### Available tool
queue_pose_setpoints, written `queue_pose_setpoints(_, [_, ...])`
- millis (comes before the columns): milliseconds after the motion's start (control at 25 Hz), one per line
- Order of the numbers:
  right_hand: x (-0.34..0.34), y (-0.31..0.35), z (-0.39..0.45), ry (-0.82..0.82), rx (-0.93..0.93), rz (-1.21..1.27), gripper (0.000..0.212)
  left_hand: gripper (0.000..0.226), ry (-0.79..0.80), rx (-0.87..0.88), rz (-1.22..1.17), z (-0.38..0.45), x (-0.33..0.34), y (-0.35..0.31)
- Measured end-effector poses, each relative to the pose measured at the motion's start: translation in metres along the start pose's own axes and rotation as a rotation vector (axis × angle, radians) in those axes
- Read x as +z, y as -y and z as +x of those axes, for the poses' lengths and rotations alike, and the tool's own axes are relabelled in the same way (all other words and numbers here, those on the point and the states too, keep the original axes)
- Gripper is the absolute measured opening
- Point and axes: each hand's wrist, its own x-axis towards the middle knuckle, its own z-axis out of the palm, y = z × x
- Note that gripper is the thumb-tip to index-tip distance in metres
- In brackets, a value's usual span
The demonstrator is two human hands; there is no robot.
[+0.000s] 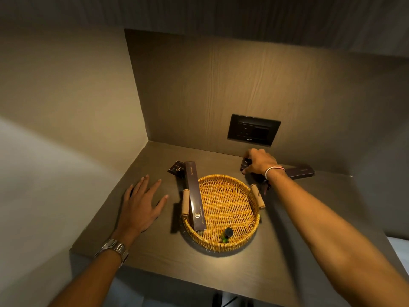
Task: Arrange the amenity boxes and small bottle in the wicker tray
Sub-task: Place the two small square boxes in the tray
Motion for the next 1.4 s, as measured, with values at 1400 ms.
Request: queue_pose_setpoints(1400, [-0.006,0.215,-0.003,0.104,-0.367,-0.113,0.070,0.072,-0.008,0.013,0.028,-0.002,-0.006,-0.002])
